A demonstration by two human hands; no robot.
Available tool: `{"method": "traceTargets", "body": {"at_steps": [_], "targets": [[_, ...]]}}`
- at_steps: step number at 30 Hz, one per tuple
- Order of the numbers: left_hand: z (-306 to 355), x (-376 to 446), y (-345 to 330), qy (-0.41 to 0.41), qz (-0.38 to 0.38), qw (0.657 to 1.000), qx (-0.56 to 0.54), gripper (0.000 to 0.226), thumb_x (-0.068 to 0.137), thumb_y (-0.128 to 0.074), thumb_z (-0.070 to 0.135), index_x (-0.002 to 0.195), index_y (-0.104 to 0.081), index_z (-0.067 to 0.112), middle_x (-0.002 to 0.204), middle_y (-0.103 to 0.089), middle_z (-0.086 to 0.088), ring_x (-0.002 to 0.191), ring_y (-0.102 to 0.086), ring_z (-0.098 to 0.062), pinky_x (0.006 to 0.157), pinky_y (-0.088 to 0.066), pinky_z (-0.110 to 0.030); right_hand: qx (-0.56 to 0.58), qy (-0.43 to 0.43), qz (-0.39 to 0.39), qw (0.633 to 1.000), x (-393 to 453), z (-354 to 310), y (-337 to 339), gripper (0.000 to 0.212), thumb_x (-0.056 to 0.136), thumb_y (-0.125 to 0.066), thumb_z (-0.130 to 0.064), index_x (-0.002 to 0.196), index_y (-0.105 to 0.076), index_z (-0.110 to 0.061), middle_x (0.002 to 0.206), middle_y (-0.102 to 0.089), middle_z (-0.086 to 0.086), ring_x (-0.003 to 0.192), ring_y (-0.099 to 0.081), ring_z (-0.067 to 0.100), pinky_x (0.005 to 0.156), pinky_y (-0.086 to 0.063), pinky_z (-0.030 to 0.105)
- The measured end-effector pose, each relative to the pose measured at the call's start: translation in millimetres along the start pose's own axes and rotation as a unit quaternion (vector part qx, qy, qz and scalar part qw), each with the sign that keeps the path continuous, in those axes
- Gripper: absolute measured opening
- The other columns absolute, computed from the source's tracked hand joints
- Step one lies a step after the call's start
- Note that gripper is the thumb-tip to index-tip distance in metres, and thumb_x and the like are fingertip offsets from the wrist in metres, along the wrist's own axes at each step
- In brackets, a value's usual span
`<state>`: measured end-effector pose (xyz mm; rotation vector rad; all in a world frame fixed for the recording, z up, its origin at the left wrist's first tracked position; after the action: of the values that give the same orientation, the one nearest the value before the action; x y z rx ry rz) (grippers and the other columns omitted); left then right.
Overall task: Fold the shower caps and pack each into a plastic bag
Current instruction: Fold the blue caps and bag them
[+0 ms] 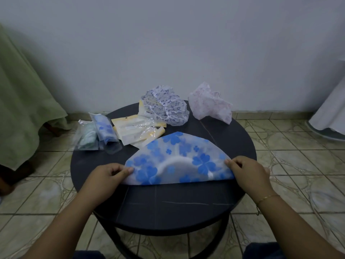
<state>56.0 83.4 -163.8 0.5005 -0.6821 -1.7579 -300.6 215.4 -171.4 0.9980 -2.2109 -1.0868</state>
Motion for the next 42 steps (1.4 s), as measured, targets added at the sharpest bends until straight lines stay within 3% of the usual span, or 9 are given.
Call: {"method": "traceTargets", "body": {"at_steps": [3,6,10,15,21,24,27,29,42], "targets": [[-7.0,5.3,0.8,0.034,0.008,0.999,-0.002,0.016,0.079,-0.073,0.038,0.067,-0.072,0.027,0.066,-0.070,0.015,0.065,-0.061,-0.002,0.061,-0.043,-0.021,-0.041,-0.011,0.002,0.999,1.6,0.1,0.3,0.030,0.092,-0.047,-0.048,0.072,-0.058,-0.028,0.074,-0.059,-0.012,0.079,-0.055,0.015,0.088,-0.029,0.037],[-13.8,8.1,0.9,0.065,0.008,0.997,0.039,0.017,0.073,-0.075,0.048,0.070,-0.071,0.032,0.067,-0.070,0.014,0.074,-0.064,-0.004,0.079,-0.046,-0.031,-0.052,-0.018,0.004,0.998,1.5,-0.7,0.6,0.026,0.091,-0.049,-0.049,0.076,-0.058,-0.029,0.078,-0.062,-0.011,0.081,-0.056,0.015,0.086,-0.027,0.035],[-2.2,4.8,12.7,0.060,0.074,0.986,0.138,0.029,0.075,-0.067,0.057,0.094,-0.063,0.035,0.080,-0.063,0.016,0.082,-0.060,-0.005,0.094,-0.039,-0.037,-0.069,-0.030,0.039,0.996,-0.6,-2.8,11.2,0.031,0.088,-0.050,-0.053,0.100,-0.060,-0.027,0.095,-0.064,-0.006,0.095,-0.058,0.020,0.087,-0.030,0.037],[61.1,-7.5,14.3,-0.153,0.183,0.953,0.185,0.028,0.088,-0.057,0.045,0.105,-0.068,0.027,0.099,-0.062,0.008,0.094,-0.057,-0.013,0.082,-0.041,-0.036,-0.041,0.053,0.117,0.991,-8.5,-39.3,27.7,0.035,0.088,-0.057,-0.043,0.112,-0.063,-0.019,0.108,-0.060,0.004,0.103,-0.051,0.025,0.088,-0.039,0.040],[121.4,-3.3,-65.1,-0.395,0.066,0.890,0.217,0.035,0.091,-0.043,0.031,0.108,-0.070,0.017,0.120,-0.065,-0.002,0.117,-0.057,-0.024,0.096,-0.045,-0.037,-0.062,0.216,0.040,0.974,-15.0,-107.7,-19.7,0.047,0.094,-0.030,-0.034,0.134,-0.051,-0.019,0.143,-0.045,-0.001,0.137,-0.032,0.019,0.102,-0.030,0.036],[121.7,14.3,-104.1,-0.376,-0.033,0.884,0.275,0.054,0.091,-0.028,0.035,0.129,-0.057,0.009,0.138,-0.052,-0.008,0.131,-0.043,-0.029,0.105,-0.040,-0.045,-0.128,0.221,-0.047,0.966,-4.2,-116.2,-52.1,0.055,0.097,-0.014,-0.036,0.149,-0.022,-0.021,0.158,-0.013,-0.003,0.146,-0.005,0.013,0.115,-0.010,0.034],[101.0,26.9,-123.1,-0.302,-0.108,0.899,0.299,0.086,0.075,0.010,0.051,0.151,-0.011,0.018,0.159,-0.005,0.003,0.146,0.001,-0.013,0.117,0.002,-0.028,-0.160,0.202,-0.115,0.959,0.2,-110.3,-72.7,0.052,0.101,-0.018,-0.031,0.151,-0.005,-0.021,0.159,0.003,-0.006,0.145,0.006,0.010,0.117,0.002,0.038],[87.6,30.5,-128.7,-0.271,-0.129,0.899,0.318,0.089,0.067,0.019,0.052,0.150,0.003,0.025,0.158,0.010,0.008,0.144,0.013,-0.009,0.113,0.011,-0.025,-0.186,0.198,-0.142,0.952,0.1,-105.8,-80.8,0.053,0.101,-0.016,-0.031,0.151,0.000,-0.021,0.159,0.007,-0.006,0.145,0.009,0.010,0.116,0.005,0.042],[63.1,42.3,-131.9,-0.208,-0.130,0.917,0.315,0.085,0.068,0.016,0.059,0.149,0.006,0.036,0.149,0.019,0.022,0.142,0.016,-0.004,0.115,0.009,-0.034,-0.206,0.185,-0.201,0.940,6.8,-93.1,-100.2,0.053,0.100,-0.015,-0.038,0.150,0.001,-0.030,0.159,0.008,-0.008,0.145,0.009,0.009,0.115,0.007,0.046]]}}
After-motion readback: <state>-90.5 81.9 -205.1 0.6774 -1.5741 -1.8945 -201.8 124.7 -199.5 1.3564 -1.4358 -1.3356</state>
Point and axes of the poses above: each hand's wrist, its own x-axis towards the middle knuckle, its own y-axis out of the back of the hand, z = x × y, the point moved 9 cm from there along x, towards the middle knuckle
